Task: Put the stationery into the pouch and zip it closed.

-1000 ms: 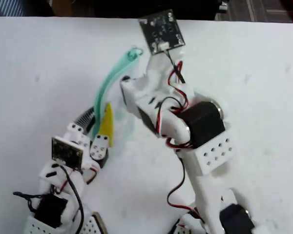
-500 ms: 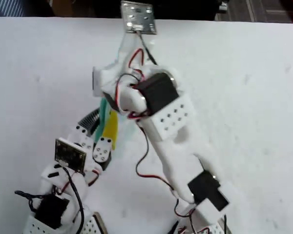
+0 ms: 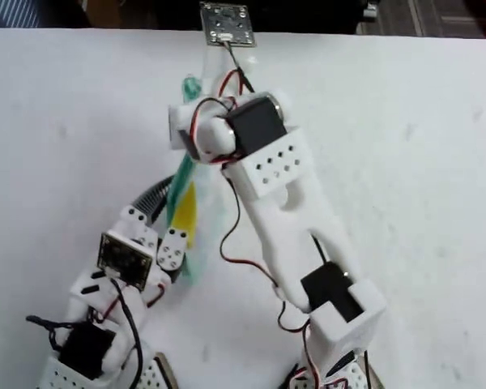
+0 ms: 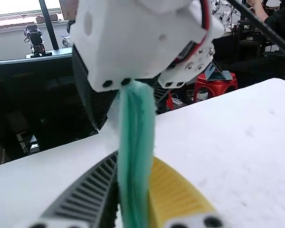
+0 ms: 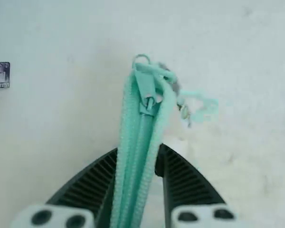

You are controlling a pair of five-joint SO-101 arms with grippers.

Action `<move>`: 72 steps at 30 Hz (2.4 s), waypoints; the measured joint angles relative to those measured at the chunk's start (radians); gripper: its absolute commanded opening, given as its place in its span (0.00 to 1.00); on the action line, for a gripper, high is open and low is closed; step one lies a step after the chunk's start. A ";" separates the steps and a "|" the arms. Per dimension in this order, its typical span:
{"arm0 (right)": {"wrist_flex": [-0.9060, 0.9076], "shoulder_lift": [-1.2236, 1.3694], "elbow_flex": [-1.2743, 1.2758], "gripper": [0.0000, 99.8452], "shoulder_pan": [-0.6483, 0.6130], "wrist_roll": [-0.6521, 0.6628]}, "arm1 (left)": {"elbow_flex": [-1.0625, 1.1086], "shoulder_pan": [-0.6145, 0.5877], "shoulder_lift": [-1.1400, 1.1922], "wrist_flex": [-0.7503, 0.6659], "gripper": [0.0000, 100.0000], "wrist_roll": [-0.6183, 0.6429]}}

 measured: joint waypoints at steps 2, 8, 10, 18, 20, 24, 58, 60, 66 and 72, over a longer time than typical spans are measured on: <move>0.008 0.000 0.000 0.02 0.003 0.011 | 0.002 0.005 0.000 0.000 0.14 -0.003; 0.009 -0.017 0.002 0.02 0.023 0.029 | 0.011 0.006 0.000 0.071 0.22 -0.003; 0.011 -0.020 0.002 0.02 0.029 0.029 | -0.011 0.005 0.005 0.137 0.22 -0.003; -0.137 -0.015 0.006 0.02 0.043 0.032 | -0.161 0.006 0.006 0.351 0.23 -0.003; -0.209 -0.014 0.006 0.02 0.046 0.035 | -0.201 -0.040 0.006 0.371 0.23 -0.003; -0.371 -0.014 0.006 0.02 0.035 0.035 | -0.281 -0.189 0.005 0.393 0.23 0.041; -0.459 -0.167 0.792 0.02 0.454 0.531 | -0.135 -0.382 0.006 0.193 0.23 0.196; -0.460 -0.172 0.838 0.02 0.454 0.615 | -0.135 -0.377 0.005 0.193 0.23 0.196; -0.460 -0.173 0.944 0.02 0.488 0.815 | -0.118 -0.367 0.005 0.186 0.23 0.196; -0.462 -0.173 1.077 0.02 0.539 1.022 | -0.049 -0.358 0.006 0.112 0.23 0.196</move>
